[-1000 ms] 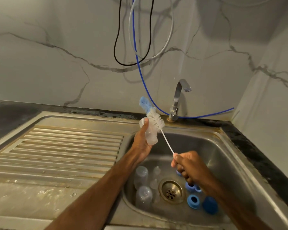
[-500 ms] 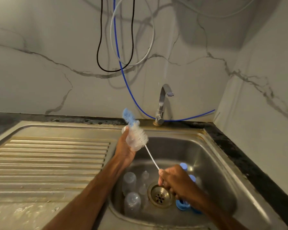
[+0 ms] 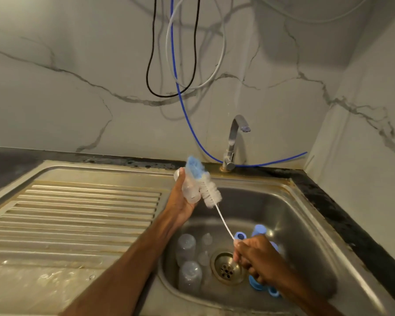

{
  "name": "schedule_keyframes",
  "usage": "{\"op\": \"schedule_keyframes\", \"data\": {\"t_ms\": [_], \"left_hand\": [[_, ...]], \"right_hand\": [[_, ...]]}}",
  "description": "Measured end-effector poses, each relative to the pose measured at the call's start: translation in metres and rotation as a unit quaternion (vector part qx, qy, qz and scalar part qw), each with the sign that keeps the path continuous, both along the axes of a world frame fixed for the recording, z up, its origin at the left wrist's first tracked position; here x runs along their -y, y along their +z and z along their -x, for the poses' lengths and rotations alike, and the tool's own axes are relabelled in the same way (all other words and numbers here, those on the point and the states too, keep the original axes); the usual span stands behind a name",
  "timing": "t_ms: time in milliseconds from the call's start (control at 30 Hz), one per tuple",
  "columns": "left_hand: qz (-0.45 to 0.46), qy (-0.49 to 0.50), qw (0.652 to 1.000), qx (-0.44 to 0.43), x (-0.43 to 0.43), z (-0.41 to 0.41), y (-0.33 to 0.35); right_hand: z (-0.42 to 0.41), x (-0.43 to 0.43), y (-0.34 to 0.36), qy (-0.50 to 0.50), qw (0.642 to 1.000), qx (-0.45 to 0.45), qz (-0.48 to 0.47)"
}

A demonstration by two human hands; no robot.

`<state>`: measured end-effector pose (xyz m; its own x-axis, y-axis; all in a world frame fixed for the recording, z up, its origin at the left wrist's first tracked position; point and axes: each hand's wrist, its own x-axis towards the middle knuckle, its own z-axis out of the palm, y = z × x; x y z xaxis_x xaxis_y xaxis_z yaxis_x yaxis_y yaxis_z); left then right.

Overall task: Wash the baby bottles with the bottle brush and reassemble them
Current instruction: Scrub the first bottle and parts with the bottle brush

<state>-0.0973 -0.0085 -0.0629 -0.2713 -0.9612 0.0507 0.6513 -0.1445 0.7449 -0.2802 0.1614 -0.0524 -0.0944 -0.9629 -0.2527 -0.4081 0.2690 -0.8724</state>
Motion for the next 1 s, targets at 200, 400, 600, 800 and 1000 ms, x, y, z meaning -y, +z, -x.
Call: {"op": "schedule_keyframes", "data": {"t_ms": [200, 400, 600, 800, 1000], "left_hand": [[-0.038, 0.047, 0.997, 0.054, 0.001, 0.007, -0.002], [-0.066, 0.079, 0.995, -0.001, 0.008, 0.0, -0.007], [-0.039, 0.023, 0.998, 0.033, -0.008, 0.019, -0.004], [-0.004, -0.003, 1.0, 0.013, -0.006, 0.002, 0.004], [-0.015, 0.001, 0.998, 0.053, -0.011, 0.005, 0.008]], "right_hand": [[0.006, 0.031, 0.008, -0.009, 0.998, 0.017, 0.059], [-0.002, 0.004, 0.004, -0.013, 0.997, 0.028, 0.07], [-0.012, 0.021, 0.011, -0.005, 0.992, -0.009, 0.127], [-0.008, 0.007, -0.012, -0.017, 0.997, -0.027, 0.073], [-0.011, 0.029, 0.001, -0.018, 0.997, 0.003, 0.08]]}}
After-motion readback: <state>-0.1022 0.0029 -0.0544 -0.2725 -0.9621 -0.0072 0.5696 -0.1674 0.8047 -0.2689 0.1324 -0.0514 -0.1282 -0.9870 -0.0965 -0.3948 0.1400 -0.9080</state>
